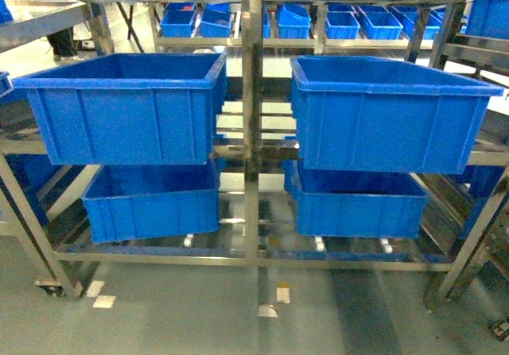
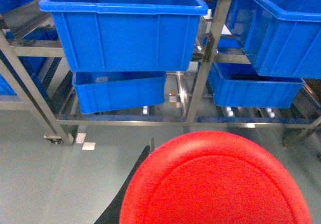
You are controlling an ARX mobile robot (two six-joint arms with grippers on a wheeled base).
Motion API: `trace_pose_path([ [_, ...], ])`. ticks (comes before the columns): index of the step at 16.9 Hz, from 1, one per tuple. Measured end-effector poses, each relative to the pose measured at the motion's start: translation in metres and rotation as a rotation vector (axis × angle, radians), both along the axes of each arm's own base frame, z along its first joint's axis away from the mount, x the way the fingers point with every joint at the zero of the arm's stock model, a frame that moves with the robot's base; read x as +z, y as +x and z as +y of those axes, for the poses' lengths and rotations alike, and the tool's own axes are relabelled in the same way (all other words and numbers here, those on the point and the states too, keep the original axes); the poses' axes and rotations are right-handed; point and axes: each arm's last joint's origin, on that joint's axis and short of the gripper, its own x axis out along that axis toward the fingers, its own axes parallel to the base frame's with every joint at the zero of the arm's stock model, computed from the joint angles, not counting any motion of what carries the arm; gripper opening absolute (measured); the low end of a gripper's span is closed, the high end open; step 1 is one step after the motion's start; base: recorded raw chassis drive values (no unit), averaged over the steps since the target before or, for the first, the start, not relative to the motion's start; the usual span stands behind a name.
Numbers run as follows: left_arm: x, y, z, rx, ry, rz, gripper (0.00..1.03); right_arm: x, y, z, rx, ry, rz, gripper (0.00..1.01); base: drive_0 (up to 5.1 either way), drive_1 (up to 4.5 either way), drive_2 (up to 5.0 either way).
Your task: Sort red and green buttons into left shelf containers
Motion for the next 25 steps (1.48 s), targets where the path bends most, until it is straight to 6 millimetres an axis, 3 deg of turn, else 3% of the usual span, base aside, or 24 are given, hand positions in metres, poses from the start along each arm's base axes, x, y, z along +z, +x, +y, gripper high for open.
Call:
trace_pose_path([
  [6, 0.0002, 0.0001, 0.0001, 0.001, 0.000, -0.002, 0.26, 0.0000, 0.0000, 0.0000, 0.000, 0.000, 0.000, 0.26, -5.0, 2.39, 2.4],
  [11, 0.0000, -0.0003, -0.0002, -0.004, -0.001, -0.001, 0.26, 0.0000, 0.0001, 0.0010, 0.009, -0.001, 0.000, 0.26, 0.0, 0.00, 0.0],
  [25, -0.0008, -0.0003, 0.0001, 0.000, 0.001, 0.004, 0.26, 0.0001, 0.0002, 0.0010, 0.009, -0.001, -0.001, 0.26, 0.0, 4.36, -4.3],
])
